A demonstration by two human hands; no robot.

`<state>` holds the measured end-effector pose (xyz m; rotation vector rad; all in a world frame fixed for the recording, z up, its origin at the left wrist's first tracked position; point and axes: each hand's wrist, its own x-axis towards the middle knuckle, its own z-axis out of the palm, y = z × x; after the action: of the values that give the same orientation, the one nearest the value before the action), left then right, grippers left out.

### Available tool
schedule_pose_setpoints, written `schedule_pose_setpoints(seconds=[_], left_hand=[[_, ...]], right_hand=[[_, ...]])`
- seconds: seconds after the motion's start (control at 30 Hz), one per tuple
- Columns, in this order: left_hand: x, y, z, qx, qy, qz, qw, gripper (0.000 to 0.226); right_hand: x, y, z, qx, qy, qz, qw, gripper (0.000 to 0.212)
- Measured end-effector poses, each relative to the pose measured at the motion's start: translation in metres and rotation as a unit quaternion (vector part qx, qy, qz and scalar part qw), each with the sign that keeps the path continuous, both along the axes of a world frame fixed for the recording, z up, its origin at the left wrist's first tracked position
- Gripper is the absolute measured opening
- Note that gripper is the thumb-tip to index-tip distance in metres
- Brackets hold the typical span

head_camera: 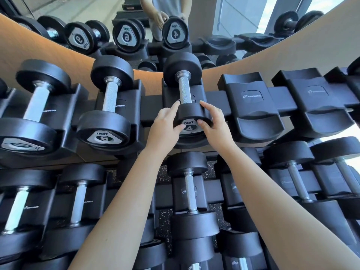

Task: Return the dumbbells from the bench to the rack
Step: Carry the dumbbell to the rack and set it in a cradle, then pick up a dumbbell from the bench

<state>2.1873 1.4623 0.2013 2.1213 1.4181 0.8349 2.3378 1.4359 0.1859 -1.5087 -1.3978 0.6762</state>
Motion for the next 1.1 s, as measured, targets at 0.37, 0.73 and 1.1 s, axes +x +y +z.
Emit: schedule_pose_setpoints(seconds=[0.37, 0.73, 1.1], left_hand=[[-0.018, -0.055, -0.016, 0.084, 0.091, 0.025, 0.992, 0.05], [-0.037, -0.158, -0.046, 0.143, 0.167, 0.108, 0.97, 0.044], [-0.06, -0.274, -0.05, 0.074, 0.241, 0.276, 0.928, 0.045]], right_hand=[[-0.006, -0.071, 0.0, -0.013, -0.248, -0.022, 0.968, 0.055], [-0.032, -0.145, -0.022, 0.021, -0.401, -0.001, 0.916, 0.043], [-0.062, -0.202, -0.03, 0.115, -0.405, 0.138, 0.896, 0.049]])
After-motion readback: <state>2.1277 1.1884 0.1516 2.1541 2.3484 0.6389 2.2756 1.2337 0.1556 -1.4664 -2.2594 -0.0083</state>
